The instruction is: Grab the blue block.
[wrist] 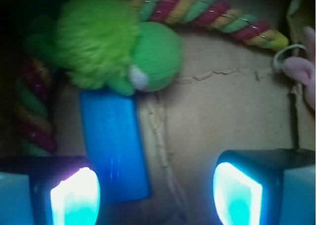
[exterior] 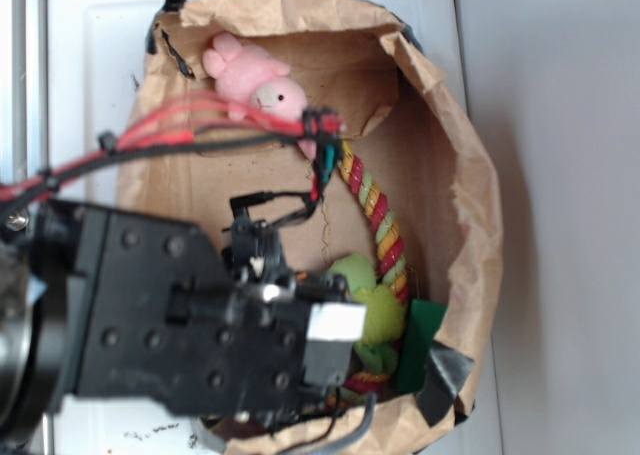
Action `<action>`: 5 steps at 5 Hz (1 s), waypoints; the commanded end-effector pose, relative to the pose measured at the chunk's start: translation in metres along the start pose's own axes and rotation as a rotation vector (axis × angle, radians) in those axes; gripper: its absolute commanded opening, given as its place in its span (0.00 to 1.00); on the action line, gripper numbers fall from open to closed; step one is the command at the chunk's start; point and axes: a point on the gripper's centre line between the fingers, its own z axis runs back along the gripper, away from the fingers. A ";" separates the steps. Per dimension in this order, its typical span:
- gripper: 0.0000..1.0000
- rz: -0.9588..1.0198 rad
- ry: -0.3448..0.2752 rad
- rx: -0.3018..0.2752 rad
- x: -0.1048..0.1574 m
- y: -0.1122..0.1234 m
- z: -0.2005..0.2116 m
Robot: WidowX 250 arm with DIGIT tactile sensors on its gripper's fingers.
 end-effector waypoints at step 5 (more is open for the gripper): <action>1.00 -0.006 -0.003 -0.030 0.021 -0.004 -0.012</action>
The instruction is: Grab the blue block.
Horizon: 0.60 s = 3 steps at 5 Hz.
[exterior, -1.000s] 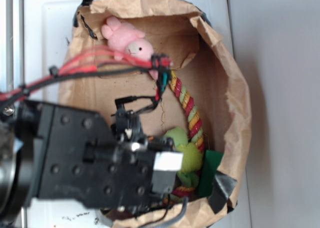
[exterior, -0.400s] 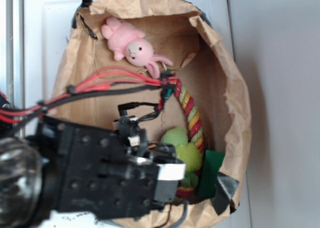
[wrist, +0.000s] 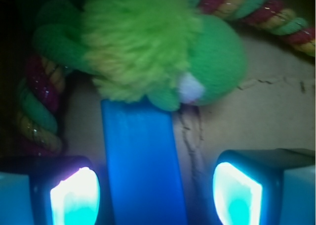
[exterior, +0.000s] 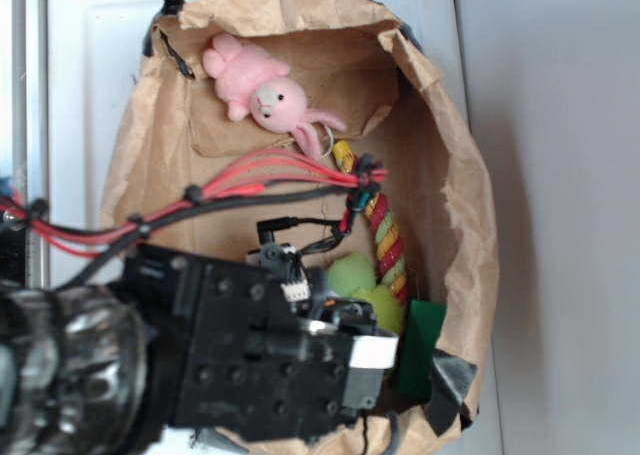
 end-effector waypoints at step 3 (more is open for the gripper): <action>1.00 0.007 -0.037 -0.011 0.022 -0.001 0.004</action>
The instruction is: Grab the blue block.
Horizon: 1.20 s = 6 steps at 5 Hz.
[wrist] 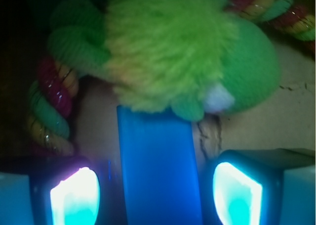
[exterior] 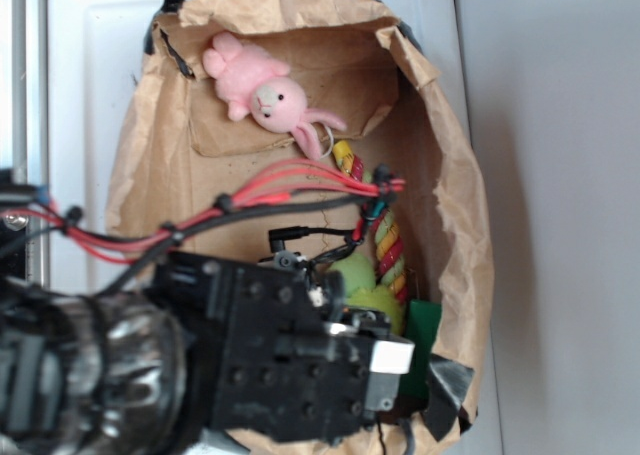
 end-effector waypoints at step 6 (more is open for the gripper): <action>1.00 0.000 -0.085 -0.046 0.007 0.014 0.030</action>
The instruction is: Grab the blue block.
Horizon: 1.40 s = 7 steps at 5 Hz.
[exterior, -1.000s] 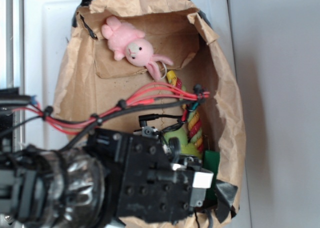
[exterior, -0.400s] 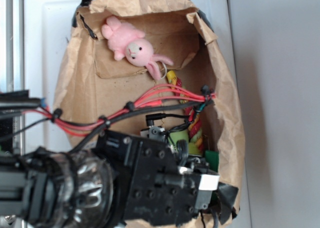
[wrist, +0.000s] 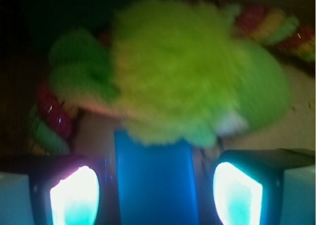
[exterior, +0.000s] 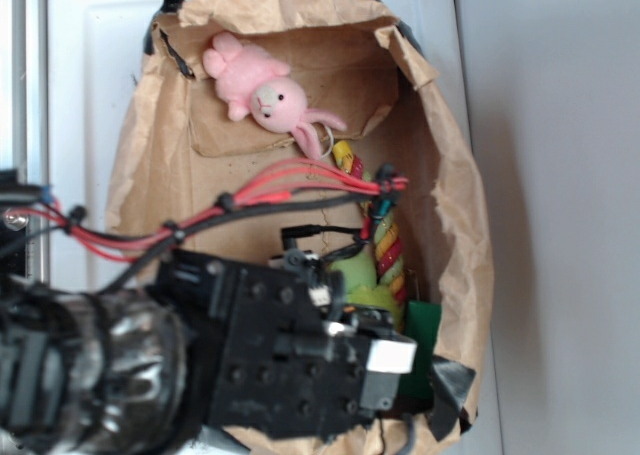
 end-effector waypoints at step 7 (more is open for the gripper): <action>1.00 0.026 -0.027 -0.032 0.012 0.018 -0.007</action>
